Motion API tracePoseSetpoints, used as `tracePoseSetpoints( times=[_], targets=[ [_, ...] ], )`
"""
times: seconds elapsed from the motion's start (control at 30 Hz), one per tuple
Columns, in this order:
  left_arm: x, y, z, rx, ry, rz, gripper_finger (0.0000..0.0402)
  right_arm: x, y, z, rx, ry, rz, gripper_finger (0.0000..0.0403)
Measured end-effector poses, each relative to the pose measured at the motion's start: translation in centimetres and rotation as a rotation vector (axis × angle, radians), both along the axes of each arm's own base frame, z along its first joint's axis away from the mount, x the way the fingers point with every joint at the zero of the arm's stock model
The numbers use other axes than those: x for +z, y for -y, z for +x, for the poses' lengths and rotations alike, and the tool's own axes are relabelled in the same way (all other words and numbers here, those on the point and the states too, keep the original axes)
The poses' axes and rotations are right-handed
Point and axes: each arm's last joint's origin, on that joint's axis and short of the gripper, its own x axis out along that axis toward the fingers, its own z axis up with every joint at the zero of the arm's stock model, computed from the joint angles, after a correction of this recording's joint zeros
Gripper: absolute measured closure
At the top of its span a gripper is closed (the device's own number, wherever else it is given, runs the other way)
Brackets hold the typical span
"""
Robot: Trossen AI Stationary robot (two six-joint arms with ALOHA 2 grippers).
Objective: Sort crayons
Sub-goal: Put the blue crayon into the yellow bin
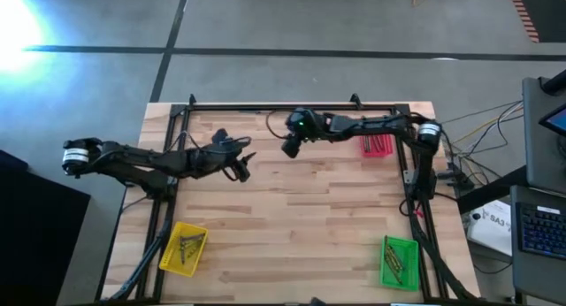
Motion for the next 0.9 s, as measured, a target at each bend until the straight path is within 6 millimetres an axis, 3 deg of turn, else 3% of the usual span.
tracePoseSetpoints(
  times=[0.13, 0.23, 0.43, 0.67, 0.8, 0.9],
  targets=[
    [-1.4, -1.0, -0.2, 0.217, -0.064, 0.018, 0.0233, 0.3, 0.1, 1.6, 0.076, 0.028, 0.047, 0.0248],
    [-1.3, -2.2, 0.1, 0.292, -0.072, -0.019, 0.0233, 1.1, -0.5, 1.6, 0.096, 0.047, 0.047, 0.0255],
    [-1.0, -6.2, 1.0, 0.346, -0.137, -0.171, 0.0215, 1.9, -3.4, -1.2, 0.099, 0.079, 0.060, 0.0264],
    [-0.9, -14.0, 1.4, 0.456, -0.052, -0.367, 0.0149, 2.8, -7.0, -5.4, 0.141, 0.257, 0.048, 0.0262],
    [-2.2, -17.7, 1.9, 0.531, -0.050, -0.462, 0.0104, 5.0, -7.7, -8.0, 0.132, 0.340, 0.031, 0.0262],
    [-3.9, -19.2, 2.8, 0.580, -0.121, -0.510, 0.0078, 6.2, -8.2, -9.8, 0.148, 0.387, -0.001, 0.0264]
  ],
)
